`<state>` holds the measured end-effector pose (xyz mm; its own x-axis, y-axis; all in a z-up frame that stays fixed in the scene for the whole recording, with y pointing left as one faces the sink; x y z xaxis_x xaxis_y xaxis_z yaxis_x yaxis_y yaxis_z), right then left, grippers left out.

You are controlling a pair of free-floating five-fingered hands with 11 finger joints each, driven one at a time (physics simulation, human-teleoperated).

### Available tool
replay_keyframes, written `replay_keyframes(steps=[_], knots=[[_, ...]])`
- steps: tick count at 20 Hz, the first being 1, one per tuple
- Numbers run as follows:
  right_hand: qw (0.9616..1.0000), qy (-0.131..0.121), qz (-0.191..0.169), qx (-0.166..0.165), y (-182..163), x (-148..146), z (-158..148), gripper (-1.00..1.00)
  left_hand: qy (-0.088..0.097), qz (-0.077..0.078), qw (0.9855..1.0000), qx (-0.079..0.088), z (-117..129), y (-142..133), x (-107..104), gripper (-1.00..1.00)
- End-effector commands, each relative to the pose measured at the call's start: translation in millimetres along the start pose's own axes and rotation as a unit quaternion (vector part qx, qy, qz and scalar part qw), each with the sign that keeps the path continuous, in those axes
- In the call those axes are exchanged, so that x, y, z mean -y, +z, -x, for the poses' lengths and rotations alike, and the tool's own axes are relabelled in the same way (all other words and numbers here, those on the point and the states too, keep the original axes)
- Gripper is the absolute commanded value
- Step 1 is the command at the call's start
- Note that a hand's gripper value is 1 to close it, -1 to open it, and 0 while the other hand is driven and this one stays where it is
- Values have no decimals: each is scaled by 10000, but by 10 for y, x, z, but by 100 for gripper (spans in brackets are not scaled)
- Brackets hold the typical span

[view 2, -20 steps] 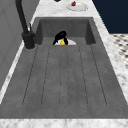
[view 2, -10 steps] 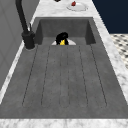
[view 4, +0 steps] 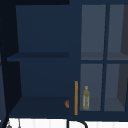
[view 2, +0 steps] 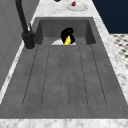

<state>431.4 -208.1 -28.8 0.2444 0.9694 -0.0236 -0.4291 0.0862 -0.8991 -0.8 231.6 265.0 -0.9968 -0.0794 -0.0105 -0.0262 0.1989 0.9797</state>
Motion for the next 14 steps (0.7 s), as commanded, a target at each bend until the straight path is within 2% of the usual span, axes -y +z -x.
replay_keyframes(steps=[1,7,14], knots=[[10000,-22,85,-35,237,225,165,100,0,0,10000,0,0,0,0,0],[9999,-65,156,27,691,486,469,100,0,0,10000,0,0,0,0,0],[10000,-54,63,20,1168,825,704,100,0,0,10000,0,0,0,0,0]])
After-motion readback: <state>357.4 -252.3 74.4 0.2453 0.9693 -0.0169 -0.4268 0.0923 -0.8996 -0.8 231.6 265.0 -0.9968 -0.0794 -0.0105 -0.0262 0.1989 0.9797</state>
